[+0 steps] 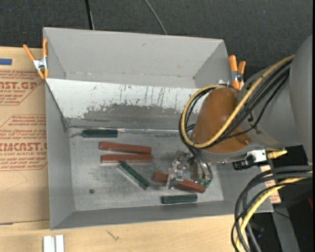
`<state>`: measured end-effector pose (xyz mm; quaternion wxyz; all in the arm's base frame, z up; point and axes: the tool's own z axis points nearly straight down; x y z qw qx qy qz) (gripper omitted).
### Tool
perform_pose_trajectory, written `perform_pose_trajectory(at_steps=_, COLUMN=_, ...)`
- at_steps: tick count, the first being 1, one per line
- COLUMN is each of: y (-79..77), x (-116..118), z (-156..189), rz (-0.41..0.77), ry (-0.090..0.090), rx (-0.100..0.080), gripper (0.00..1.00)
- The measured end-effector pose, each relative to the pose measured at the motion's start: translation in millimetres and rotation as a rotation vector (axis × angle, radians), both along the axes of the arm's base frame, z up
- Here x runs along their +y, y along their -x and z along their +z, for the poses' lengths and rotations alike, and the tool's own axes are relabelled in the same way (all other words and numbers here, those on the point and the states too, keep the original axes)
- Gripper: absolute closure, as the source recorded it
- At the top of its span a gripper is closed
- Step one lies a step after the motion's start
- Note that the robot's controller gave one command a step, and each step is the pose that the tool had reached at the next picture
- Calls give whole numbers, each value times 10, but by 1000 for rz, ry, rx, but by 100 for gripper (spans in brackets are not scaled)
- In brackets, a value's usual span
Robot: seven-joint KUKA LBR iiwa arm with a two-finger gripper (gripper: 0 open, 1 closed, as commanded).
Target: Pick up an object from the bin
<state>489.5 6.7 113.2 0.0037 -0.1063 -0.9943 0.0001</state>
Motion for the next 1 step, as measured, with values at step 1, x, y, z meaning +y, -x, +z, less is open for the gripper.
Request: perform_pose_trajectory(at_steps=1, y=-11, x=1, z=199, rz=0, ry=0, rx=-6, gripper=100)
